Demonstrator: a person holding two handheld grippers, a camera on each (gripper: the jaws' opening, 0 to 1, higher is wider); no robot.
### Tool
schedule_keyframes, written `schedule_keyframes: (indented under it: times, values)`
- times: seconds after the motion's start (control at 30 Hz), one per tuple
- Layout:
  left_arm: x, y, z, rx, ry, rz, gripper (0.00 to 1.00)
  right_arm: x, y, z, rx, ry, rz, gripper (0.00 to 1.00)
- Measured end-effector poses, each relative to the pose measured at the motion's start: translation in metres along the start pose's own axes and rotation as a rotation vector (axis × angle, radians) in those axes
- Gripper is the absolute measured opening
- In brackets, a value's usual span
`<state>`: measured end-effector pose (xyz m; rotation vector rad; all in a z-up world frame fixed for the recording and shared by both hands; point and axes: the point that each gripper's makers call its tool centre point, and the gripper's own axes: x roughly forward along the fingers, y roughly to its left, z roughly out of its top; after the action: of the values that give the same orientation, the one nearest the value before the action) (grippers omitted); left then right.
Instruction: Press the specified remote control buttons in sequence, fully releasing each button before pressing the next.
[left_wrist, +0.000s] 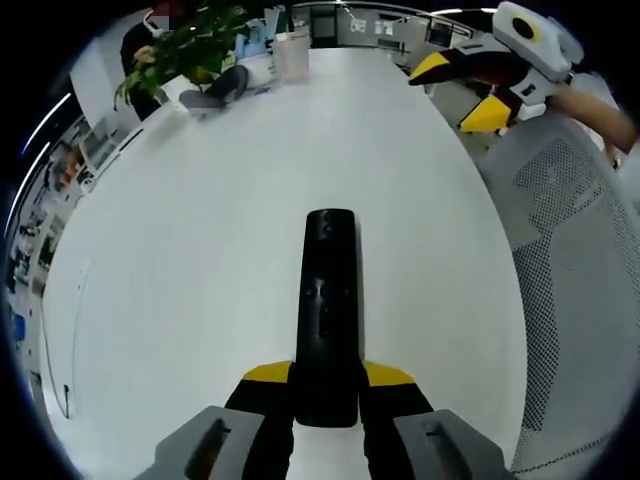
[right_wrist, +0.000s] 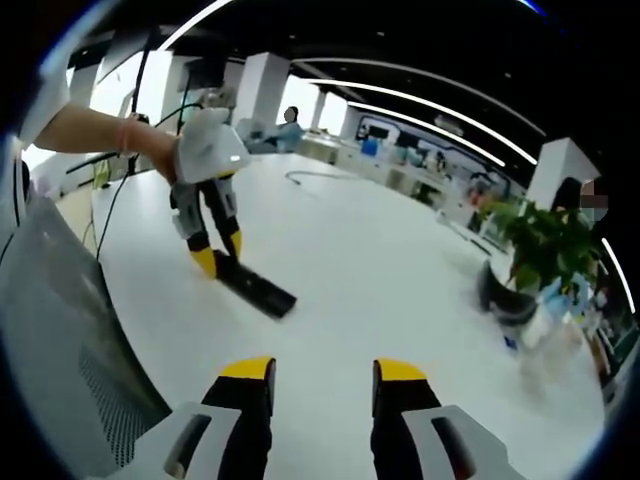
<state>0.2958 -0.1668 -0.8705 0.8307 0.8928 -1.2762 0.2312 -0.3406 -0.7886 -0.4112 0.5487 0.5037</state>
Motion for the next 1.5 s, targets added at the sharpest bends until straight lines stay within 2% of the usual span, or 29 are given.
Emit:
schedule_keyframes:
  times: [1.5]
  values:
    - [-0.003,-0.020,-0.001,0.006,0.010,-0.003,0.24,0.001,0.003,0.000,-0.015,0.013,0.019,0.31]
